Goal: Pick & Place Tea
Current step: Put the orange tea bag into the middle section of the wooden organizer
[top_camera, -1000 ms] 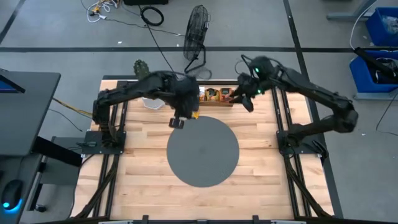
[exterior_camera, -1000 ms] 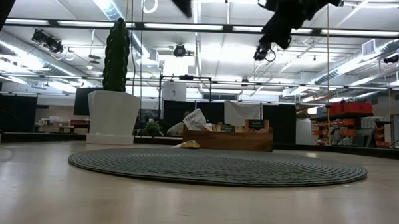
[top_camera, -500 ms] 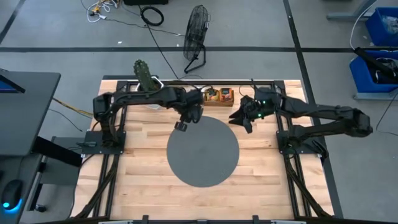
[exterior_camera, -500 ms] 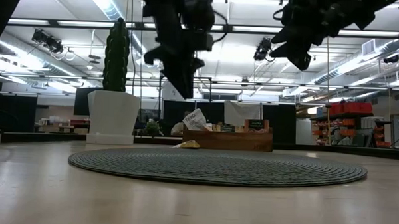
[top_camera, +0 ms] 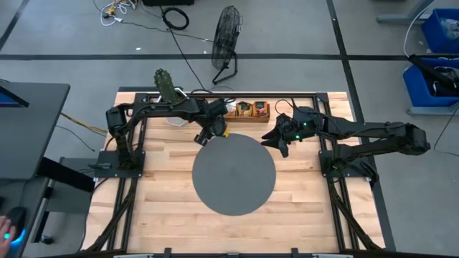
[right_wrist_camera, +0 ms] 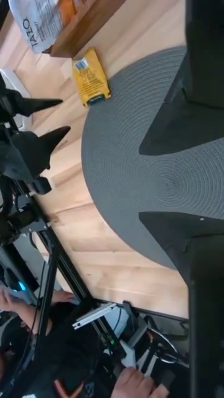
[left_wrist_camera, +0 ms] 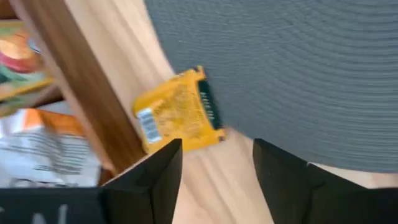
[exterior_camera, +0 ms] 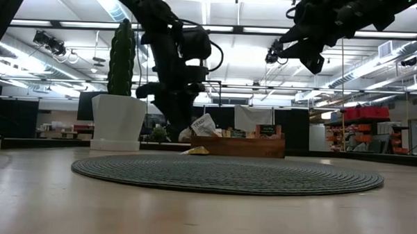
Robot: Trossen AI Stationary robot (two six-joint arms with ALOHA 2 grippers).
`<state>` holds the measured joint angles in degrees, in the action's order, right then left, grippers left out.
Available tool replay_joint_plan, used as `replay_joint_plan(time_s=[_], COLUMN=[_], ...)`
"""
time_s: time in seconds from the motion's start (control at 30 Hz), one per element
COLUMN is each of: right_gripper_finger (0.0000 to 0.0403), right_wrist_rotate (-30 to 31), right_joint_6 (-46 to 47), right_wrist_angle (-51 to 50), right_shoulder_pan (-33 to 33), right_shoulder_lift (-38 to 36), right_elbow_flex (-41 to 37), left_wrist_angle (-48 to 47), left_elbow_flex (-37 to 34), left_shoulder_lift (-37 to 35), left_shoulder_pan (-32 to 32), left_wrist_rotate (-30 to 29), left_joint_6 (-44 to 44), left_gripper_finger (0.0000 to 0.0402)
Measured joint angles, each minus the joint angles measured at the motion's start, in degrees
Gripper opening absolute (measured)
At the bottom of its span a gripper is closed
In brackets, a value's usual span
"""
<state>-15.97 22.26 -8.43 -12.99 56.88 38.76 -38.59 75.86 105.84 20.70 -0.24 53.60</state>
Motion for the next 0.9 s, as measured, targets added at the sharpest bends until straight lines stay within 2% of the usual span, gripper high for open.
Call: replay_joint_plan(time_s=[0.2, 0.5, 0.9], right_gripper_finger=[0.0165, 0.0165, 0.0165], right_wrist_rotate=[0.1, 1.5, 1.6], right_joint_6=[0.0, 1.2, 1.3], right_wrist_angle=[0.0, 0.6, 1.4], right_shoulder_pan=[0.0, 0.0, 0.0], right_shoulder_lift=[0.0, 0.0, 0.0], right_elbow_flex=[0.0, 0.0, 0.0], left_wrist_angle=[5.1, 5.4, 6.6], left_elbow_flex=[-0.4, -0.5, -0.5], left_shoulder_lift=[0.6, 5.8, 8.9], left_shoulder_pan=[0.7, -0.2, 0.4], left_wrist_rotate=[-0.3, -1.3, -2.1], left_joint_6=[3.7, 8.1, 6.6], left_gripper_finger=[0.0206, 0.02, 0.0199])
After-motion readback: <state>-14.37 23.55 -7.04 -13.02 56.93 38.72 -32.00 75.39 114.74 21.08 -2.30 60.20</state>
